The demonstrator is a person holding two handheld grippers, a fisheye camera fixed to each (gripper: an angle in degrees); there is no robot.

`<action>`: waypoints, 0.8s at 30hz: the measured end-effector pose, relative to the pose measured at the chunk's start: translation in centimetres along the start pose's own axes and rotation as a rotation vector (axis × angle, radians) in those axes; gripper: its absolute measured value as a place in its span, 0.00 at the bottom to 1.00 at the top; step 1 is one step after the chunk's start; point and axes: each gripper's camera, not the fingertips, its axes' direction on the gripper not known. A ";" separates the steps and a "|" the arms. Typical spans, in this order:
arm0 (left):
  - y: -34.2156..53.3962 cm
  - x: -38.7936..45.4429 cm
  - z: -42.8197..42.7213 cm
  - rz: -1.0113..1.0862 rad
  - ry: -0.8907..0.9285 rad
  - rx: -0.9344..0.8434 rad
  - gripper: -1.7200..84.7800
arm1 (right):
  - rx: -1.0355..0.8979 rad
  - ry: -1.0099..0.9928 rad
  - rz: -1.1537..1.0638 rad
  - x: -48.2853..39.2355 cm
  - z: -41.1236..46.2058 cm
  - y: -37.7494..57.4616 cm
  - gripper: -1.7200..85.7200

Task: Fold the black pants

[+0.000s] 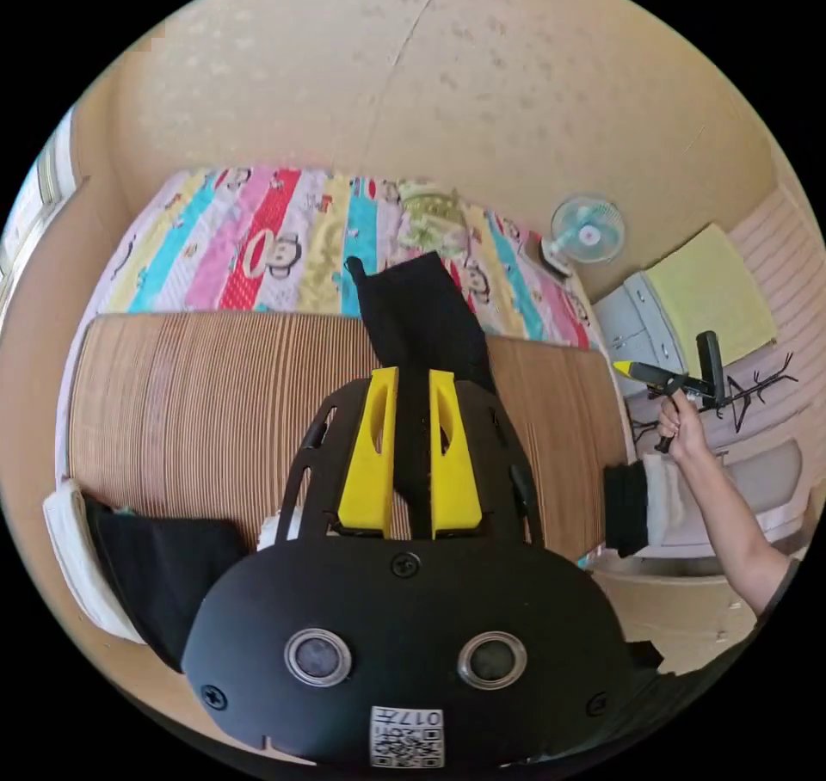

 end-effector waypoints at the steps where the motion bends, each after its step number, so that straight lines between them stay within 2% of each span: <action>1: 2.0 -1.5 2.4 -0.022 0.000 -0.062 0.10 | -0.091 0.006 0.065 3.5 3.4 2.7 0.09; 3: 9.4 -5.9 9.4 -0.060 0.033 -0.257 0.10 | -0.182 0.008 0.147 7.5 6.7 6.7 0.10; 9: 20.9 -11.9 15.7 -0.039 0.063 -0.514 0.14 | -0.350 -0.010 0.328 14.9 10.5 17.2 0.11; 10: 21.6 -12.3 15.8 -0.037 0.060 -0.529 0.14 | -0.366 -0.025 0.357 15.9 10.6 18.7 0.12; 12: 22.6 -14.1 13.2 -0.073 0.028 -0.431 0.12 | -0.385 -0.041 0.377 16.8 10.4 20.2 0.12; 16: 21.8 -15.8 10.9 -0.135 0.049 -0.429 0.13 | -0.389 -0.088 0.422 19.5 9.0 22.1 0.10; 21: 21.6 -15.5 9.0 -0.063 -0.137 -0.529 0.08 | -0.394 -0.229 0.464 23.4 6.9 22.5 0.06; 23: 21.9 -15.9 9.0 -0.035 -0.072 -0.614 0.06 | -0.403 -0.348 0.415 24.8 5.6 22.5 0.05; 24: 22.4 -16.4 9.0 -0.040 0.030 -0.675 0.05 | -0.403 -0.385 0.394 25.1 5.2 22.6 0.05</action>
